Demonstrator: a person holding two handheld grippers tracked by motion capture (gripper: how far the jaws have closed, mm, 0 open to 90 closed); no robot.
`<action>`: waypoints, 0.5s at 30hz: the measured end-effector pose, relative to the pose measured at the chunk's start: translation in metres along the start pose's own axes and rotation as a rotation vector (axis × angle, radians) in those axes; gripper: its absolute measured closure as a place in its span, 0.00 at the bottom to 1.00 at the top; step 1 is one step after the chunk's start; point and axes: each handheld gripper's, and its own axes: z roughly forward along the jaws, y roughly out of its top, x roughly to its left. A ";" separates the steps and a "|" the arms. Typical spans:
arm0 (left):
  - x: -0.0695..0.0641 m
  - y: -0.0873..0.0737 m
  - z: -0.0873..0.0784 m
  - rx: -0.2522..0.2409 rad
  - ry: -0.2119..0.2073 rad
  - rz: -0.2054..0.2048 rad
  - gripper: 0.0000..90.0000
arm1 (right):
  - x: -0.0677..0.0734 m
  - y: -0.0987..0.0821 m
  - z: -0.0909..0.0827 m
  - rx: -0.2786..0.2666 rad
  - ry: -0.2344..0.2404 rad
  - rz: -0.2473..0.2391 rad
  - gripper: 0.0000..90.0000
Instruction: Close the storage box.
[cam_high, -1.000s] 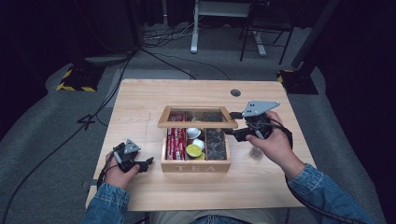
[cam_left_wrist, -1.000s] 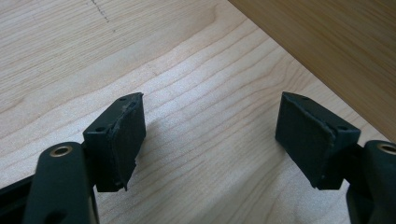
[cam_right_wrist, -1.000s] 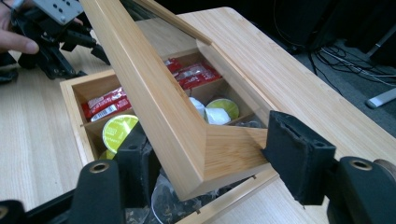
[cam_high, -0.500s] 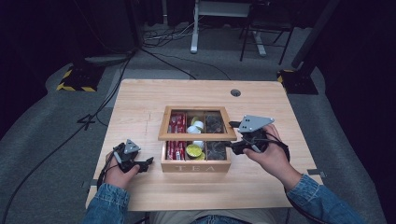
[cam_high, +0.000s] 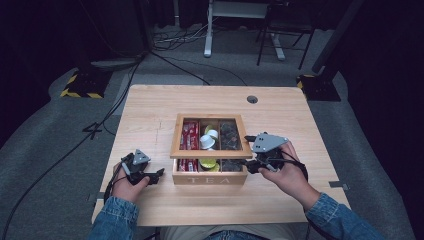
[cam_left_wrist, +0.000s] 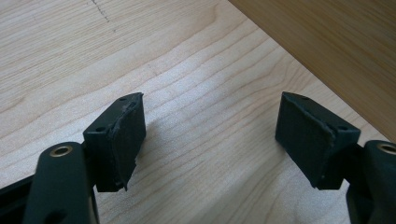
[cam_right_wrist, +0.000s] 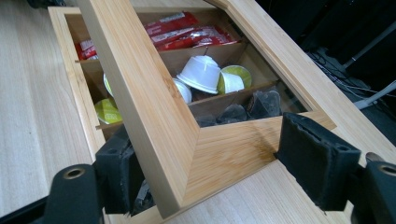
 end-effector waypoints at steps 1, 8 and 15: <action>0.000 0.000 0.000 0.000 0.000 0.000 0.28 | 0.001 -0.001 0.000 0.002 -0.002 -0.005 0.29; 0.000 0.000 0.000 0.000 0.000 0.000 0.28 | 0.009 -0.006 0.005 0.021 0.012 -0.015 0.24; 0.000 0.000 0.000 0.000 0.000 0.000 0.28 | 0.014 -0.010 0.008 0.033 0.023 -0.025 0.23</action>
